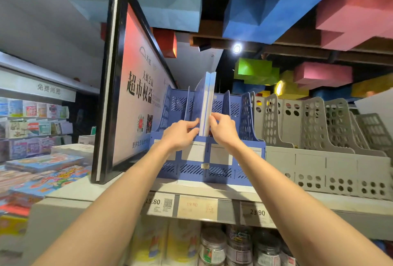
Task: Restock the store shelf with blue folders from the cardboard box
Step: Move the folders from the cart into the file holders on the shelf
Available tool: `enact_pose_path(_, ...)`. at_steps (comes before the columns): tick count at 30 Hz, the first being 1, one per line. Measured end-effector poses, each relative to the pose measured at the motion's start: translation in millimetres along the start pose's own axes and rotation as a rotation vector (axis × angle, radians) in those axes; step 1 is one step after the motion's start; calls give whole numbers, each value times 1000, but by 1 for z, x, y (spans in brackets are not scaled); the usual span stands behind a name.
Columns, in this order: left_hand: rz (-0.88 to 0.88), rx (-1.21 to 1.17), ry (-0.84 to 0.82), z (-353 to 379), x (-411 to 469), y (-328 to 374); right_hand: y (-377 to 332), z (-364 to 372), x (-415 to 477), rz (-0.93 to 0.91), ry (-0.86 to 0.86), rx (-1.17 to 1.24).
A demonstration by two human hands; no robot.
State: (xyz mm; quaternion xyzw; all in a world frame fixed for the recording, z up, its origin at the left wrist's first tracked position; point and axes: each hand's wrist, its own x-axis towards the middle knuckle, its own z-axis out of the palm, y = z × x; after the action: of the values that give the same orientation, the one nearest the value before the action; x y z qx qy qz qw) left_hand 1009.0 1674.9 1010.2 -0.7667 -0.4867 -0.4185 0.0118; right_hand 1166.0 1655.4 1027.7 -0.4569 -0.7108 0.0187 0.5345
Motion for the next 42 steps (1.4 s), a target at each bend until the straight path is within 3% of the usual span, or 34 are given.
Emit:
enact_pose_path(7,7,-60,-32,2,5,-4,-11,-9,-10,110,-8,-15)
enact_pose_path(14,8,-283,163,-11,-23,18,-37,-29,-51,114,156,4)
enact_pose_path(19,25,-282,234,-31,-69,50,-63,-43,-86,88,154,-15)
enact_pose_path(24,64,-273,307,-48,-145,82,-89,-60,-143,68,124,117)
enact_pose_path(28,31,-226,355,-56,-226,97,-100,-61,-210,32,53,287)
enact_pose_path(35,-178,-87,363,-93,-388,102,-128,-28,-337,56,-108,527)
enact_pose_path(42,-419,46,443,-131,-546,67,-184,39,-457,104,-403,734)
